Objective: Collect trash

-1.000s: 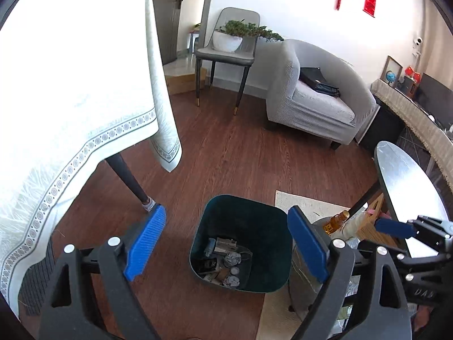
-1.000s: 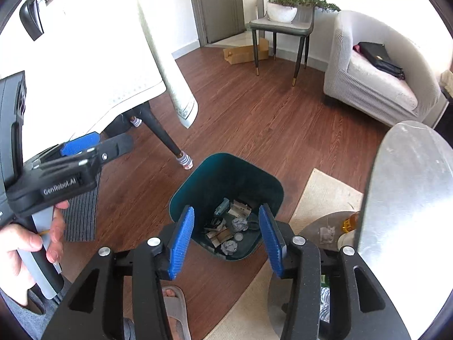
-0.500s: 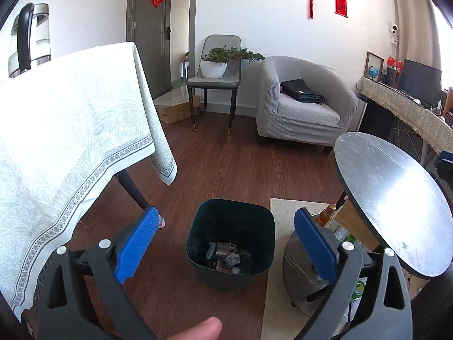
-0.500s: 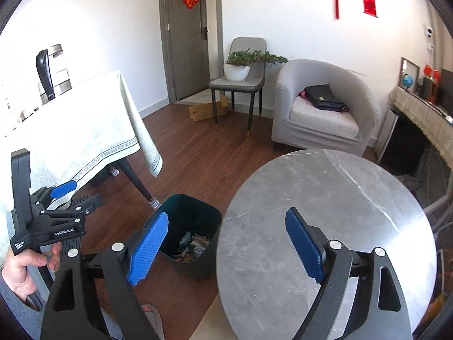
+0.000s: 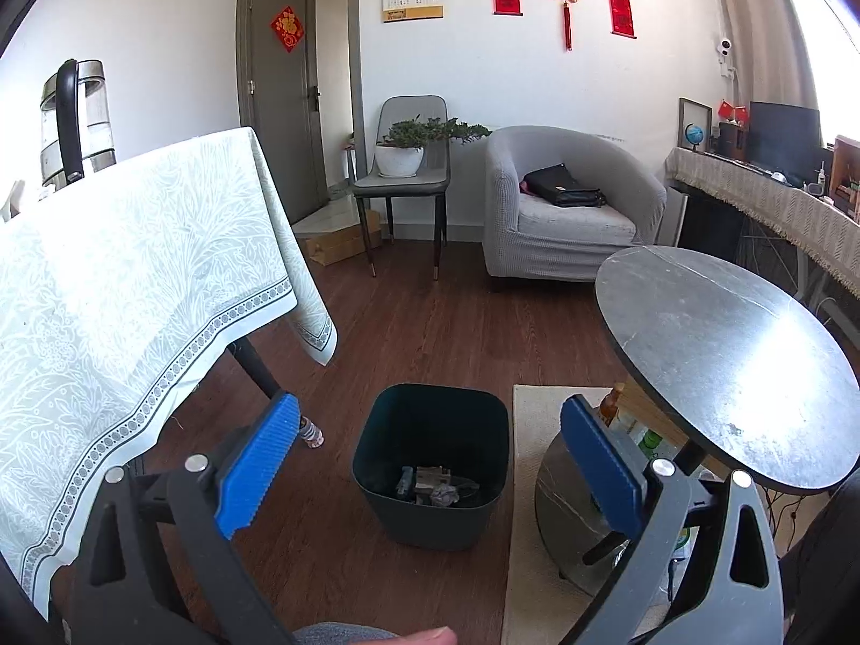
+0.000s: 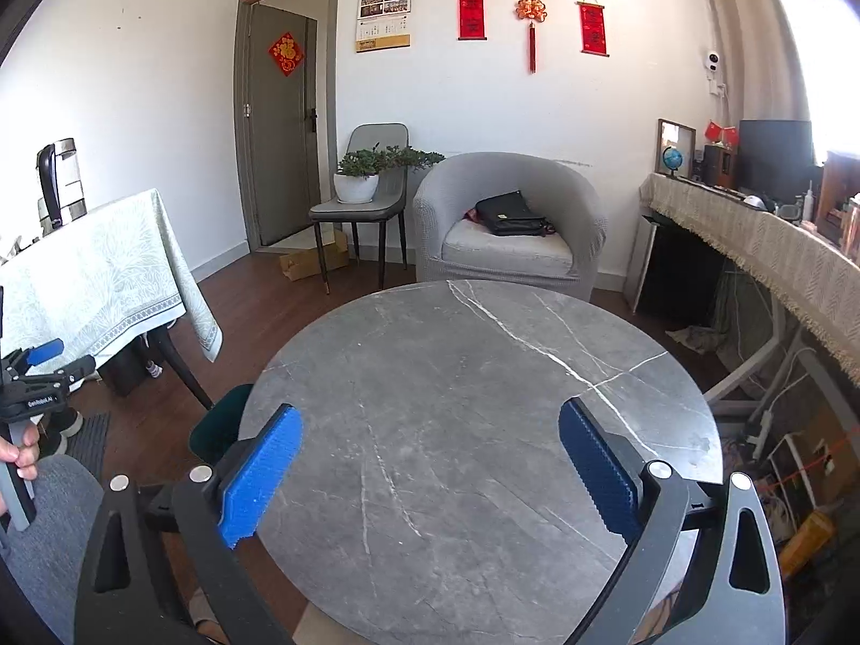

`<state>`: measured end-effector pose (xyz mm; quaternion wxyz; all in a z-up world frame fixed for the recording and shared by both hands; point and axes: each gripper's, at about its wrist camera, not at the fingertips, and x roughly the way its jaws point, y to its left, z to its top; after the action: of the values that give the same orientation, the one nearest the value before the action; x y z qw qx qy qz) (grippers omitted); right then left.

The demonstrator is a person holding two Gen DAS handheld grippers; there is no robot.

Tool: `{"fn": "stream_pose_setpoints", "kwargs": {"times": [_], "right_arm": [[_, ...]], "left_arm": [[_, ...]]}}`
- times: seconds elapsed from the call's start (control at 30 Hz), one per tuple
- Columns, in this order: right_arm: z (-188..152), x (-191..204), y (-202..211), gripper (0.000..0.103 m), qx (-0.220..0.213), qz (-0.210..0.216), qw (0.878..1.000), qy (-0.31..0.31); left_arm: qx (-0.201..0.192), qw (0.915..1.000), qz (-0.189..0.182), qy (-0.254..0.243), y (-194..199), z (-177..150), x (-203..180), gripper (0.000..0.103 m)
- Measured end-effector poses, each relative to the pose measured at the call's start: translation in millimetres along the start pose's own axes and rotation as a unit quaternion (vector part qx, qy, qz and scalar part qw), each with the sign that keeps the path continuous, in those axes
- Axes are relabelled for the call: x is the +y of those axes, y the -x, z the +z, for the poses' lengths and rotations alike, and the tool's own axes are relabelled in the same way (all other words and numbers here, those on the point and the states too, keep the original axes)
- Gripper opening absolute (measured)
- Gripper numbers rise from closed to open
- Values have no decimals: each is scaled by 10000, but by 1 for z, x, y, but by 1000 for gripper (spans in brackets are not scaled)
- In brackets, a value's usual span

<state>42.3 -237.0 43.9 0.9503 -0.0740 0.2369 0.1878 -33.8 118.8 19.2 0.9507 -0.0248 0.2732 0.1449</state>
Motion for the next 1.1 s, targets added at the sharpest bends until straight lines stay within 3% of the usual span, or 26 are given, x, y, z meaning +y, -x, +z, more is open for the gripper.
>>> {"fn": "stream_pose_setpoints", "kwargs": {"times": [0.17,0.33,0.63,1.1], "right_arm": [[-19,-20,-4,98,180,-124,9997,-124],[-33,-15,-18,98,456,-22,9989,-37],[-35,-11,-14,99,390,383,9984,-108],[-34,-2,-14,99,410,401,9983,26]], "left_arm": [[-20,10000,-64,13,1,-5,-5,99],[25,9998,-135,-128,2,-10,-12,99],[100,9995,-227,-183,1,-14,-19,99],[246,9993,-157,-237,-5,-14,-29,99]]}}
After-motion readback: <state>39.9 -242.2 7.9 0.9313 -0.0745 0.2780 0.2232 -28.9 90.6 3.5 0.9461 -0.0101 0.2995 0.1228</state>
